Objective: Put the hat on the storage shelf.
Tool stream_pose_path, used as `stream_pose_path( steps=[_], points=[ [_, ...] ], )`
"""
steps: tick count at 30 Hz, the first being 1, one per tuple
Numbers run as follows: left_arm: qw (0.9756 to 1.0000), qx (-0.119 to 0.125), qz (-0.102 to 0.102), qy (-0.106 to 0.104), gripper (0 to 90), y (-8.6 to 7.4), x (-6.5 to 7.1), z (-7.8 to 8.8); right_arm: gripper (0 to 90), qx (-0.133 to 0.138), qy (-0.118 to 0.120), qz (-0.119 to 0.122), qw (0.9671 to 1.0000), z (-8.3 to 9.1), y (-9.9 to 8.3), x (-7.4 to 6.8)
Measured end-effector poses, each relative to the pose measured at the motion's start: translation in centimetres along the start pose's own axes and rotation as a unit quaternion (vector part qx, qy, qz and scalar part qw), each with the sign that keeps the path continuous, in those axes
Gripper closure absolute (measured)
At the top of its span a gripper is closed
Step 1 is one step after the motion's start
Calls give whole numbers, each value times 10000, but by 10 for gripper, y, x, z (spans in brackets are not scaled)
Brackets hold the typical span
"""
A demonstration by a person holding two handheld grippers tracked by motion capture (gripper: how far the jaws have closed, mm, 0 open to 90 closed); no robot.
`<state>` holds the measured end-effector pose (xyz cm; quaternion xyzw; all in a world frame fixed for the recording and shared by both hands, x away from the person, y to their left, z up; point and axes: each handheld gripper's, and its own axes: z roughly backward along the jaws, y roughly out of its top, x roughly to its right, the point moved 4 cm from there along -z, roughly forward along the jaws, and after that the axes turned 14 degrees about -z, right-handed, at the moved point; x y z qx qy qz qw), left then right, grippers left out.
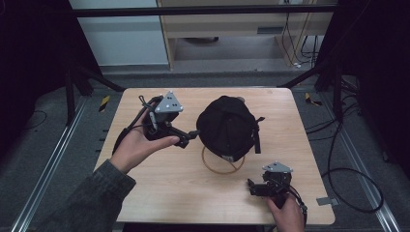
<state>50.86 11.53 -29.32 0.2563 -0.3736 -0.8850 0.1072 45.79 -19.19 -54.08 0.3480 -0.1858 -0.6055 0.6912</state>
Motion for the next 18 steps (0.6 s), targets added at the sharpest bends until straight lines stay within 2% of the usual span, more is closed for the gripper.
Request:
stream_pose_path(
  steps=[10,18],
  points=[
    [9999,-78,97,81,54,-25,-5,7,4,2,5,-6,10000,0,0,0],
    [9994,-148,284,111,52,-55,-4,7,3,0,7,-8,10000,0,0,0]
  ],
)
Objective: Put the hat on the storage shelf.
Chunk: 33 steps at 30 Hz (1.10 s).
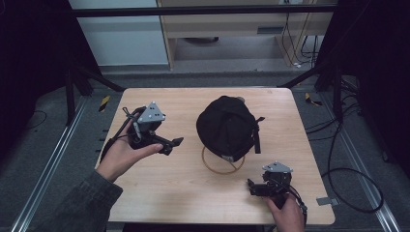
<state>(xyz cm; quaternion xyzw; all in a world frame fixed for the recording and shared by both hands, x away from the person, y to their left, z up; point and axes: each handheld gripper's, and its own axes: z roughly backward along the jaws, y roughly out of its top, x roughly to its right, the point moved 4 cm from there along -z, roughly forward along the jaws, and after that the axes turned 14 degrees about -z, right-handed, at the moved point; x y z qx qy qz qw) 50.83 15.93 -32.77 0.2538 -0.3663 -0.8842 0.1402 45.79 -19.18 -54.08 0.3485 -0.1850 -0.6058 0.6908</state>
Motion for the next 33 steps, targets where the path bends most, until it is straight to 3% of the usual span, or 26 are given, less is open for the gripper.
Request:
stream_pose_path(
  steps=[11,33],
  points=[
    [9996,-235,113,92,52,-42,-1,-7,4,1,-2,1,10000,0,0,0],
    [9974,-633,343,-33,53,-111,22,-33,3,2,-2,0,10000,0,0,0]
  ],
)
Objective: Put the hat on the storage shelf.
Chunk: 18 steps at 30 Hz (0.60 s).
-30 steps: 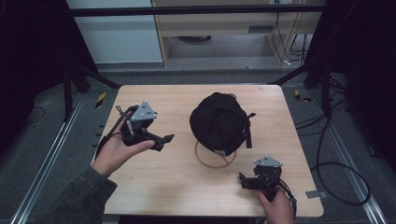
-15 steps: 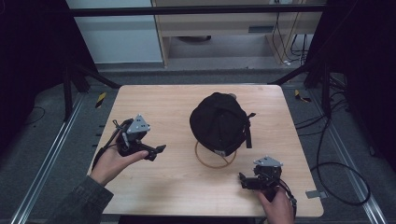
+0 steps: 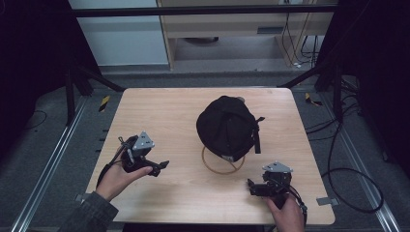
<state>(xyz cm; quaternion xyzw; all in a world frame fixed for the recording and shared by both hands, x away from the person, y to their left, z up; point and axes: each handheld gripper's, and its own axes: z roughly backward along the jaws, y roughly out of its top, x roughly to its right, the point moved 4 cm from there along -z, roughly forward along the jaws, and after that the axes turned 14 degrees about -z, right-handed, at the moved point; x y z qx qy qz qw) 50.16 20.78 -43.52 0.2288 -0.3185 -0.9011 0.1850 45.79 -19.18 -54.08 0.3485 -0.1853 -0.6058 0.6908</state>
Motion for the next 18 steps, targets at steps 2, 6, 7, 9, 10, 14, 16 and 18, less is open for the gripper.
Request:
stream_pose_path(
  steps=[2,6,7,9,10,14,16,18],
  points=[
    [10000,-11,50,-13,53,-5,1,-3,3,1,0,1,10000,0,0,0],
    [9999,-101,80,-36,54,-16,5,-8,4,0,1,-2,10000,0,0,0],
    [9999,-126,80,-34,54,-19,6,-10,4,-1,2,-1,10000,0,0,0],
    [9998,-186,74,-26,54,-25,7,-13,4,1,0,0,10000,0,0,0],
    [9997,-228,89,-18,54,-29,7,-15,4,0,0,0,10000,0,0,0],
    [9994,-318,156,-35,54,-44,9,-22,3,0,0,-3,10000,0,0,0],
    [9992,-345,191,-47,53,-51,10,-26,3,0,-1,-1,10000,0,0,0],
    [9990,-343,271,-71,55,-60,10,-29,4,-1,-8,-5,10000,0,0,0]
  ],
)
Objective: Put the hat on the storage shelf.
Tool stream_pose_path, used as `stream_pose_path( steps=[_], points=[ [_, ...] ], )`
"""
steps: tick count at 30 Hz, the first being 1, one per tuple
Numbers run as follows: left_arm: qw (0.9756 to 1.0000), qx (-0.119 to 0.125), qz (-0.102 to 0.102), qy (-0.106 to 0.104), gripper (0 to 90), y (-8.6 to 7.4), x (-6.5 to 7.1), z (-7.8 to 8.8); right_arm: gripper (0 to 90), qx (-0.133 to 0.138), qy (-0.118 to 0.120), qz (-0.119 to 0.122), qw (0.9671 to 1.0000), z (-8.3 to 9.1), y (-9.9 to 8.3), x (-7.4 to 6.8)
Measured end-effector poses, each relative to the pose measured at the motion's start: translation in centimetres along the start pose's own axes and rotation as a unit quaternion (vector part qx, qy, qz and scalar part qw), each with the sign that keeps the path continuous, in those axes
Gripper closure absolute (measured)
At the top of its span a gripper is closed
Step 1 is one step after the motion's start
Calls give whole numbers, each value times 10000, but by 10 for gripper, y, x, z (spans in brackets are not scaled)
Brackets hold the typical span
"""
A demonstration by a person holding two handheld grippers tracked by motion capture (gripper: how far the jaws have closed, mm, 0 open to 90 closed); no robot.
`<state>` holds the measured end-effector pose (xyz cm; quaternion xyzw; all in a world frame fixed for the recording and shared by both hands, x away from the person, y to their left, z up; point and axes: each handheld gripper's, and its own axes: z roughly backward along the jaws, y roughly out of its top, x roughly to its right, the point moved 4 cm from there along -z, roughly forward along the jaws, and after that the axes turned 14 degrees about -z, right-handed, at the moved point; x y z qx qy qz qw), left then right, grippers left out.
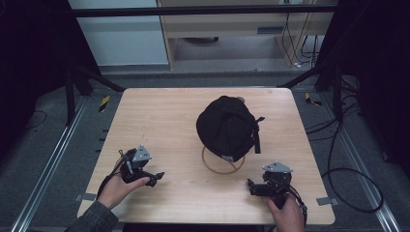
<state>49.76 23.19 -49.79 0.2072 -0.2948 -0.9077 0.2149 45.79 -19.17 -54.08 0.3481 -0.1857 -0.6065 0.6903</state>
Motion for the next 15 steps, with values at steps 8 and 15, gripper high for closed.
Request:
stream_pose_path(
  steps=[8,15],
  points=[
    [9998,21,203,-22,52,-23,0,-17,4,0,8,5,10000,0,0,0],
    [9988,311,371,-59,16,-34,-2,-23,3,-1,11,5,10000,0,0,0]
  ],
)
